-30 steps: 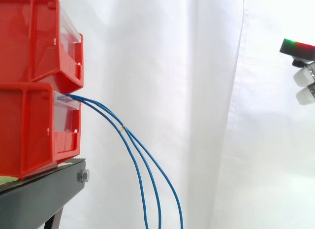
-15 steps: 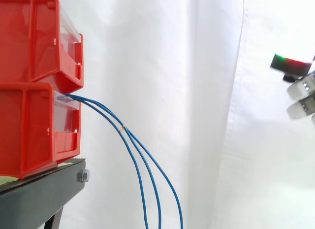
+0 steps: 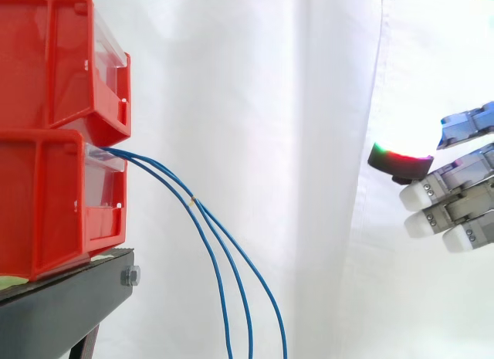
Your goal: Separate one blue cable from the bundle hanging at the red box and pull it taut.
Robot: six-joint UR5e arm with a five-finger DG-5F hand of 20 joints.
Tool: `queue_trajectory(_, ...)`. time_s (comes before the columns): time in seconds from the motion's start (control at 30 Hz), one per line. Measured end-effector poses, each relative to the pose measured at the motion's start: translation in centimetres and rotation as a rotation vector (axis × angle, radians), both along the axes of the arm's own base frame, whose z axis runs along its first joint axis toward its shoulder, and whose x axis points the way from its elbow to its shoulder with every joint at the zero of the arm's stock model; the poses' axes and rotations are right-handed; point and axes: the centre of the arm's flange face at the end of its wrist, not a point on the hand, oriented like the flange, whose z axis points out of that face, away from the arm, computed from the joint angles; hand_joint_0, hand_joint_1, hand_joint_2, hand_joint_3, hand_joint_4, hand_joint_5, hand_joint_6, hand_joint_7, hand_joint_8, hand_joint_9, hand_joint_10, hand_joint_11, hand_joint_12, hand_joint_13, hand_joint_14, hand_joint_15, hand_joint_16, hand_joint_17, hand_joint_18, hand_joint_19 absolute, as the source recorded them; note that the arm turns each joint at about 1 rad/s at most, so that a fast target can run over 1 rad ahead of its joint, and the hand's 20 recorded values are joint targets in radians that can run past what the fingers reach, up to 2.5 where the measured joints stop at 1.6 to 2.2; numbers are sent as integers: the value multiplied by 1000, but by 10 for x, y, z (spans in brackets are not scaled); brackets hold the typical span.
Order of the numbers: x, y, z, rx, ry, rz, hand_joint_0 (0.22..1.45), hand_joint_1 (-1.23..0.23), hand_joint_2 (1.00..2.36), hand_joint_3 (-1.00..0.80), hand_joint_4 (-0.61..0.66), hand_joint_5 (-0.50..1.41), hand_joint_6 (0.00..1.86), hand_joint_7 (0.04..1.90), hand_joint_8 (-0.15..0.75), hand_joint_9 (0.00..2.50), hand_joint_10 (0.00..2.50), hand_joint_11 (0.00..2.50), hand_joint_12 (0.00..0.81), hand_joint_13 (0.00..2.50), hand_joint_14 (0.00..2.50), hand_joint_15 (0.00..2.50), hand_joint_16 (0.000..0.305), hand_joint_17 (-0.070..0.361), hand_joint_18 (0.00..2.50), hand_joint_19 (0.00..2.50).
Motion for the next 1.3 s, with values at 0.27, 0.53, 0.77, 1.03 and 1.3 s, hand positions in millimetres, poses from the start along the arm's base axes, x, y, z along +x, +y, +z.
queue_trajectory(0.27, 23, 0, -21, -7, 2, -18, 508, -597, 1000, -492, 241, -213, 502, 732, 320, 429, 0, 0, 396, 243, 0, 0, 52, 116, 181, 1)
queue_trajectory(0.53, 30, -4, -20, -67, -14, -40, 507, -603, 1000, -491, 246, -211, 502, 733, 322, 438, 2, 0, 394, 246, 0, 0, 50, 113, 187, 4)
queue_trajectory(0.77, 33, -5, -18, -119, -30, -54, 507, -605, 1000, -492, 251, -209, 502, 731, 323, 442, 1, 0, 391, 249, 0, 0, 50, 112, 189, 0)
queue_trajectory(1.03, 34, -5, -17, -125, -33, -52, 508, -612, 1000, -493, 255, -208, 502, 734, 324, 443, 0, 2, 385, 252, 0, 0, 48, 108, 201, 0)
queue_trajectory(1.3, 49, -4, -34, -106, -22, -52, 511, -615, 1000, -498, 255, -207, 502, 739, 324, 444, 1, 0, 377, 255, 0, 0, 46, 104, 206, 0)
